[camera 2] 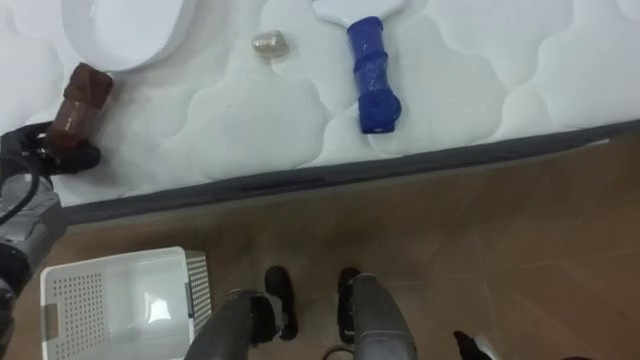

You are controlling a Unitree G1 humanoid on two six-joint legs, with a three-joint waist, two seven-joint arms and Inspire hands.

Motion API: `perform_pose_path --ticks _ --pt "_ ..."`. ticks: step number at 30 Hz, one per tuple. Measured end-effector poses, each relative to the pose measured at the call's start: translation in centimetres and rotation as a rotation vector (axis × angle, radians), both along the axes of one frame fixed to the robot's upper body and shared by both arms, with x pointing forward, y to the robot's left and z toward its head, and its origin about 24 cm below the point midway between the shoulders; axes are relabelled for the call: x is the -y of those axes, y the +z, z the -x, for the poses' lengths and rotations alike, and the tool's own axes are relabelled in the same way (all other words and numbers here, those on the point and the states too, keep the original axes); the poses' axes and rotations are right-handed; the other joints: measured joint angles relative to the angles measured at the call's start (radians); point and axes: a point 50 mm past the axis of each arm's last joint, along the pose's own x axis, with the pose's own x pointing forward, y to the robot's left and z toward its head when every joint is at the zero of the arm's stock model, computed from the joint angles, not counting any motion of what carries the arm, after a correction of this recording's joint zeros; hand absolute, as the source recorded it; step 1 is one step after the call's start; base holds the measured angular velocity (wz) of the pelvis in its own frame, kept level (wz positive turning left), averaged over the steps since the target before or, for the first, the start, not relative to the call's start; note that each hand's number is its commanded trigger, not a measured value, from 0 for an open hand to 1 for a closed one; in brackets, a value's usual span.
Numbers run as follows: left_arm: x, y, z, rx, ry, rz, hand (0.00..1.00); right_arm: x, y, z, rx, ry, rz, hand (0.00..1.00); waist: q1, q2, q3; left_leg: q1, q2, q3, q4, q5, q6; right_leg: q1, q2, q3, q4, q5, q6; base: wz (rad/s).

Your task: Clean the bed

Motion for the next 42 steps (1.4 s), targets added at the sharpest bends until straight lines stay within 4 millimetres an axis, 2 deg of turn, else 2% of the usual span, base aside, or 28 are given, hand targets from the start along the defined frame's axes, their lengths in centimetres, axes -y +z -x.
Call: perform_pose_path --ticks 12,17,21,33,38,42 --pt "0.3 -0.2 -0.2 -0.025 -0.068 -0.004 1.0 0.0 -0.1 0.2 -0.025 0.007 -0.03 0.0 -0.001 -0.002 0.0026 -0.003 -0.003 0.001 0.006 -0.004 0.001 -0.004 -0.002 0.003 0.012 -0.008 0.002 0.0" --pt "0.2 -0.1 -0.2 -0.044 -0.103 -0.034 1.0 0.2 -0.2 0.5 -0.037 0.001 -0.024 0.0 -0.002 -0.004 0.0038 -0.001 -0.004 -0.004 0.006 -0.005 -0.001 0.002 -0.012 -0.011 0.011 -0.011 -0.003 0.02" --pt "0.0 0.2 -0.3 -0.069 -0.143 -0.114 1.0 0.2 -0.3 0.7 -0.047 -0.003 -0.021 0.0 -0.003 -0.014 0.0102 0.008 -0.004 -0.005 0.007 -0.007 -0.001 0.012 -0.013 -0.014 0.011 -0.013 -0.005 0.0" --pt "0.1 0.4 -0.4 -0.202 -0.32 -0.446 1.0 0.6 -0.4 1.0 -0.061 -0.004 -0.02 0.0 0.002 -0.02 0.0133 0.07 -0.002 -0.001 -0.01 -0.007 -0.002 0.074 -0.011 -0.016 -0.008 -0.013 -0.005 0.0" --pt "0.3 0.4 -0.4 -0.262 -0.404 -0.607 1.0 0.9 -0.3 0.6 -0.072 0.004 -0.019 0.0 0.004 -0.02 0.0133 0.11 -0.003 0.002 -0.025 -0.007 -0.002 0.113 -0.012 -0.016 -0.02 -0.013 -0.003 0.0" --pt "0.4 0.5 -0.5 -0.264 -0.428 -0.662 1.0 0.9 -0.1 0.0 -0.048 0.001 -0.023 0.0 0.023 -0.018 0.0128 0.133 -0.002 0.004 -0.038 -0.007 -0.003 0.135 -0.011 -0.017 -0.033 -0.013 -0.003 0.0"
